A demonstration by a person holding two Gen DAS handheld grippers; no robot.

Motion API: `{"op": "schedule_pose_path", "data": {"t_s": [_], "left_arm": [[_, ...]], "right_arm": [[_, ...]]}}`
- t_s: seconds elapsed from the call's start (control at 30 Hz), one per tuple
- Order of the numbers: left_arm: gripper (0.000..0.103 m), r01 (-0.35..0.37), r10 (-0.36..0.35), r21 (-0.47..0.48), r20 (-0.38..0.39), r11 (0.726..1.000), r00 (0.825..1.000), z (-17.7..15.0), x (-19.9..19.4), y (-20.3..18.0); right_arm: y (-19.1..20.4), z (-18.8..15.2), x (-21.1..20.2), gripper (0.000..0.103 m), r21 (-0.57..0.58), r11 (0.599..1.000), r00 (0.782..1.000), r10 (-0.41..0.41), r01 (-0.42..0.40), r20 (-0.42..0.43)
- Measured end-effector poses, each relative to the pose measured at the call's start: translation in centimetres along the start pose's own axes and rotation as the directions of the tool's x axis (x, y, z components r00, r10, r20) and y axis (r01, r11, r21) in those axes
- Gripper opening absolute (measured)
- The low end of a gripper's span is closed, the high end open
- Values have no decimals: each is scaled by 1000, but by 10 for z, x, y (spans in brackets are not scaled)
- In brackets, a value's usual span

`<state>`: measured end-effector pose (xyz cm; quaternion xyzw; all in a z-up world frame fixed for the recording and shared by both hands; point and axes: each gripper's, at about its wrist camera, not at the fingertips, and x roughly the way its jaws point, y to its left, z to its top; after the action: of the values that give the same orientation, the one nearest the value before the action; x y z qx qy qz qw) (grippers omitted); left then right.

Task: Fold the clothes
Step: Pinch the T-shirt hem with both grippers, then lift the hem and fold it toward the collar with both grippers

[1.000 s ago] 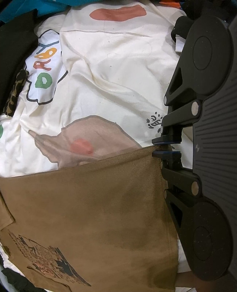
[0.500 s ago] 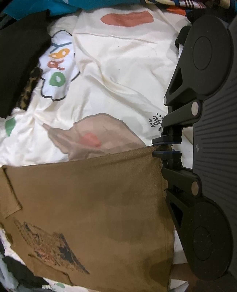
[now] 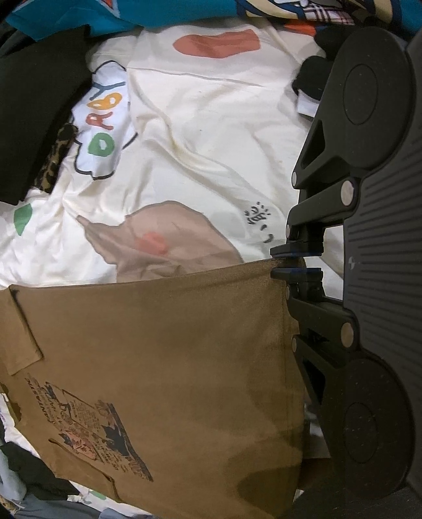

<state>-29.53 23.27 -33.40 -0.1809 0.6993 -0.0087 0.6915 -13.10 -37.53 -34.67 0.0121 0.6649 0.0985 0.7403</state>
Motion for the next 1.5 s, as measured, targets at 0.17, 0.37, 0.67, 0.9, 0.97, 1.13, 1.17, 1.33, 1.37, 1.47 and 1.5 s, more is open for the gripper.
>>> {"op": "schedule_pose_path", "data": {"t_s": [0.17, 0.37, 0.67, 0.9, 0.97, 1.13, 1.17, 1.33, 1.37, 1.47, 1.5], "left_arm": [[6, -13, 13, 8, -21, 1000, 1000, -9, 4, 1], [6, 17, -17, -17, 14, 1000, 1000, -5, -8, 7], [6, 102, -98, -59, 61, 993, 993, 12, -10, 10], [6, 159, -148, -72, 138, 985, 979, 36, -32, 4], [6, 170, -158, -69, 160, 983, 974, 43, -37, 0], [6, 192, -175, -62, 211, 979, 962, 62, -45, -10], [6, 194, -176, -62, 220, 979, 960, 66, -46, -11], [6, 219, -190, -85, 267, 972, 945, 86, -52, -11], [6, 222, -191, -87, 272, 971, 943, 90, -52, -11], [6, 213, -187, -69, 272, 975, 944, 102, -47, -17], [6, 207, -183, -64, 271, 976, 945, 105, -46, -18]], "right_arm": [[-1, -16, 1, 3, 3, 1000, 1000, 8, -8, -14], [-4, -24, -6, 3, 46, 998, 999, 31, -32, 22], [-12, -13, -9, 3, 119, 989, 995, 75, -83, 69], [-5, 19, -22, 3, 91, 990, 987, 99, -111, 127], [-3, 30, -25, 3, 82, 989, 984, 109, -122, 144], [0, 54, -33, 3, 82, 985, 974, 137, -153, 180], [1, 58, -34, 3, 86, 983, 971, 142, -161, 190], [3, 83, -40, 3, 89, 979, 960, 158, -183, 232], [3, 89, -41, 3, 87, 979, 958, 159, -185, 239], [5, 104, -42, 3, 87, 978, 953, 161, -189, 258], [5, 110, -42, 3, 86, 977, 950, 167, -195, 264]]}}
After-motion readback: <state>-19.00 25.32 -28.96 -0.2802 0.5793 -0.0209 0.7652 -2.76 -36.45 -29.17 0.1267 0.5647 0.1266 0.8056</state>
